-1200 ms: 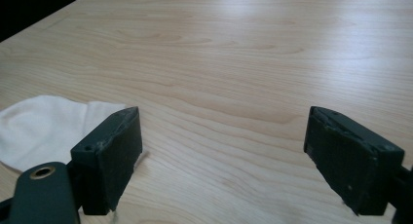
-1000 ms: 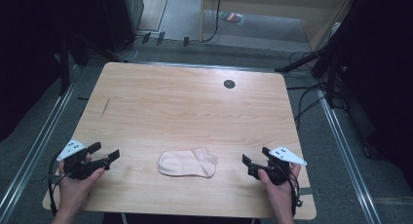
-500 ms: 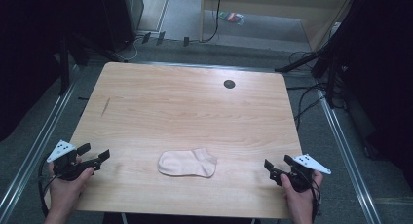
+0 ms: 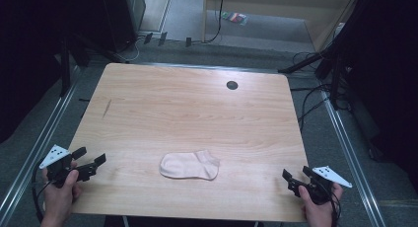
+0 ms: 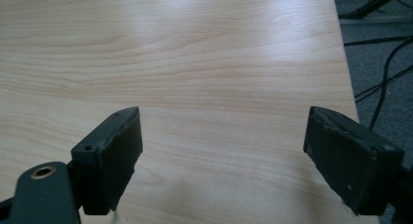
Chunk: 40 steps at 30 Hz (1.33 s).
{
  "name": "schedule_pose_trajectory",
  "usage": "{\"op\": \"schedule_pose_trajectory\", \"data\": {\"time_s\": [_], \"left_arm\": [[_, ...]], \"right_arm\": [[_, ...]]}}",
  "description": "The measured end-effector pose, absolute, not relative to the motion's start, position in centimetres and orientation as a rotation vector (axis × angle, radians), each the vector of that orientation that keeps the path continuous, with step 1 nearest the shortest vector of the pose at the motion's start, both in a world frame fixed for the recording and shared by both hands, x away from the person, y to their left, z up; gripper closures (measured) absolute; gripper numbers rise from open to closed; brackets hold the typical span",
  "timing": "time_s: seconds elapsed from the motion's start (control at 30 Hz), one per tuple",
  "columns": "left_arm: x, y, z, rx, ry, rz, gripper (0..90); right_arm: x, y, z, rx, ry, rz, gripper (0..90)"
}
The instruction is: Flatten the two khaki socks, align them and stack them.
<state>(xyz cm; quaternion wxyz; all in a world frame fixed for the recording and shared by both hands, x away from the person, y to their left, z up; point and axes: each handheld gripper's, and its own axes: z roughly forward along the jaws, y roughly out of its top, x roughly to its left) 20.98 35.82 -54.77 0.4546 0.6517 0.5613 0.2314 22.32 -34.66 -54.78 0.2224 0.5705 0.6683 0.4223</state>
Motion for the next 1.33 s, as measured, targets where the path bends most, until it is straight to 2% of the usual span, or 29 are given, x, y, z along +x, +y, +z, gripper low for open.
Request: {"op": "schedule_pose_trajectory", "data": {"time_s": [0.63,1.33], "left_arm": [[21.21,35.43,-55.24,1.691,1.382,0.599,14.1],[21.45,35.76,-55.3,1.676,1.402,0.556,14.2]], "right_arm": [[22.1,-34.84,-54.84,1.563,1.864,1.179,14.5],[22.28,-35.0,-54.9,1.602,1.852,1.173,14.7]]}}
